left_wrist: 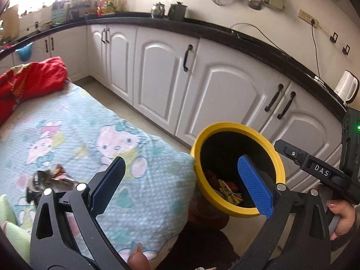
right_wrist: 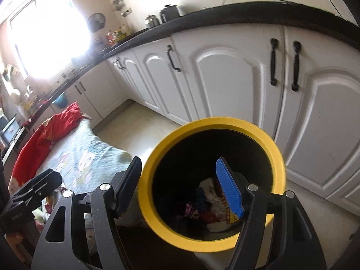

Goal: Collect trash
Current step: 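Move both open tools back over the remaining wrappers and green scrubber, then grasp the green mesh scrubber with the left tool while the right tool grasps the dark wrapper, then carry the scrubber and dark wrapper in both tools over the yellow bin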

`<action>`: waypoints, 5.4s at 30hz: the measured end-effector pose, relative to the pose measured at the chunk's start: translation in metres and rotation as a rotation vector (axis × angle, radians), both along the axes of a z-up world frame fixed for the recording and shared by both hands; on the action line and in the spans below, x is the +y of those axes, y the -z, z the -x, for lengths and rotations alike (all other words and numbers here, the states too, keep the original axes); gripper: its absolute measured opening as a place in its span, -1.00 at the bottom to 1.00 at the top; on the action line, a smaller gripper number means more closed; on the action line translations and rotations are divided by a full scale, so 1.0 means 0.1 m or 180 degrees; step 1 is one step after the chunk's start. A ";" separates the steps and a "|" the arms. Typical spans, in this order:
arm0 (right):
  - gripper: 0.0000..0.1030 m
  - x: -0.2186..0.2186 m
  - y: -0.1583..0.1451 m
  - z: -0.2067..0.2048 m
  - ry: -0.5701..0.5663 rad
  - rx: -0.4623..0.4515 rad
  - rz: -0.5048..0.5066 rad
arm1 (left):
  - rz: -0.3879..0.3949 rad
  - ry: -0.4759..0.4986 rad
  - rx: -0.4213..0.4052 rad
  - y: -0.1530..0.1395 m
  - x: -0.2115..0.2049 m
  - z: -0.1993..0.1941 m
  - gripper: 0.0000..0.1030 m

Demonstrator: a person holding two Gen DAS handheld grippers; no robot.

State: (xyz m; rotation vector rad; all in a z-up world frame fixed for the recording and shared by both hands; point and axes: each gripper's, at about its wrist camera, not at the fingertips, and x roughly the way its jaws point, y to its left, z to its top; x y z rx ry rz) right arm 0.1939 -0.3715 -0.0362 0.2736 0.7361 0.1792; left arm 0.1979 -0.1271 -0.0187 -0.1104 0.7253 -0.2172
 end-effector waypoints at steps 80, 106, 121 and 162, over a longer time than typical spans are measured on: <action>-0.14 3.10 0.27 -0.09 -0.1797 0.0548 -0.0158 | 0.0524 -0.1401 0.0435 0.35 2.58 1.13 0.78; -0.76 3.29 0.37 -0.13 -0.2033 0.0633 -0.0360 | 0.0473 -0.1543 0.0644 0.58 2.58 1.21 0.77; -0.80 3.14 0.12 0.00 -0.2009 0.0217 -0.0202 | 0.0503 -0.1325 0.0523 0.48 2.50 1.16 -0.10; -0.81 1.38 -0.35 -0.06 -0.1155 -0.0202 -0.0163 | 0.0385 -0.0563 -0.0214 -0.40 1.25 0.49 -0.38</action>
